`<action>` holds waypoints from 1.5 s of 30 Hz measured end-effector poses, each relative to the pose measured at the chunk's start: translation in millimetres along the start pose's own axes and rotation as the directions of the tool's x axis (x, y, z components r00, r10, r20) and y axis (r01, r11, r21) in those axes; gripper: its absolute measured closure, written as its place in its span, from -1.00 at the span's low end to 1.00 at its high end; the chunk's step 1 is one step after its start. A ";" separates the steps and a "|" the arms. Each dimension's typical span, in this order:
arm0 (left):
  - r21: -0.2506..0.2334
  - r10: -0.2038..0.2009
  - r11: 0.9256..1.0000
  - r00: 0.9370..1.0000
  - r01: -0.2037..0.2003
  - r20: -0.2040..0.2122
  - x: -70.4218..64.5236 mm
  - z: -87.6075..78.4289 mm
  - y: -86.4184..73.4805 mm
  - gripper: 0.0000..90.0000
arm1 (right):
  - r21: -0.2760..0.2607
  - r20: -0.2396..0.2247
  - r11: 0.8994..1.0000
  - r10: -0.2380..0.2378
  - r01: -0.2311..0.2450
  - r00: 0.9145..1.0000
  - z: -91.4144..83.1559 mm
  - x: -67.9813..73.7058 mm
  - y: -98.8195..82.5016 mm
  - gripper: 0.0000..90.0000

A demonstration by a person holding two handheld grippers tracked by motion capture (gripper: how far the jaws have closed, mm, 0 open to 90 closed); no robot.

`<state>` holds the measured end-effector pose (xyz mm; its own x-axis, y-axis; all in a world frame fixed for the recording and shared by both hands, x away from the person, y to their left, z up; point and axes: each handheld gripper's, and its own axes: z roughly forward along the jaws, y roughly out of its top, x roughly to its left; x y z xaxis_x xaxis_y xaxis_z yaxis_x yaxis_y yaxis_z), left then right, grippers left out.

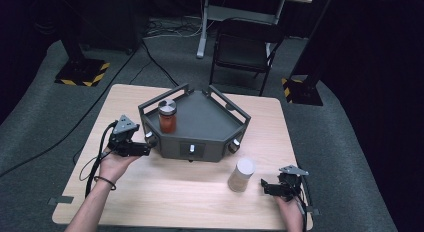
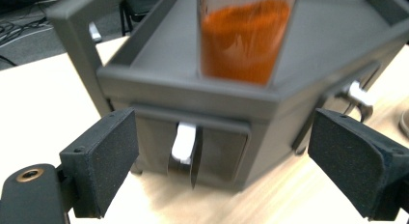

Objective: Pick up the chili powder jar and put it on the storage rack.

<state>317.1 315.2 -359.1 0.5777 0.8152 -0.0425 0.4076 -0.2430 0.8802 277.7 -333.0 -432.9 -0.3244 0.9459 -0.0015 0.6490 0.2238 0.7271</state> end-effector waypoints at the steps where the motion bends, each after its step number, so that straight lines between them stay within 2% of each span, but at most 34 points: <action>1: 0.002 -0.005 1.000 1.000 0.005 0.000 0.8 -0.6 -4.0 -0.80 | 0.000 0.000 1.000 0.000 0.000 1.000 0.0 0.0 0.0 -1.00; 7: 0.009 -0.032 0.999 0.999 0.032 0.003 6.4 -1.9 -29.0 -0.81 | 0.000 0.000 1.000 0.000 0.000 1.000 0.0 0.0 0.0 -1.00; 18: 0.067 -0.057 0.996 0.998 0.055 0.018 12.7 4.9 -60.2 -0.81 | 0.000 0.000 1.000 0.000 0.000 1.000 0.0 0.0 0.0 -1.00; 30: 0.137 -0.054 0.989 0.998 0.052 0.014 14.2 7.3 -72.3 -0.81 | 0.000 0.000 1.000 0.000 0.000 1.000 0.0 0.1 0.0 -1.00; 38: 0.173 -0.066 0.983 0.998 0.067 -0.013 12.4 10.7 -80.3 -0.79 | 0.000 0.000 1.000 0.000 0.000 1.000 0.0 0.1 0.0 -1.00; 45: 0.230 -0.068 0.970 0.997 0.074 -0.031 11.4 16.2 -80.0 -0.78 | 0.000 0.000 1.000 0.000 0.000 1.000 0.0 0.1 0.0 -1.00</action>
<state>302.6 335.5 -437.7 0.5263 0.8457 -0.0879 0.6009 -0.2968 0.7422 277.6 -332.9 -432.8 -0.3239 0.9461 -0.0014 0.6492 0.2234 0.7271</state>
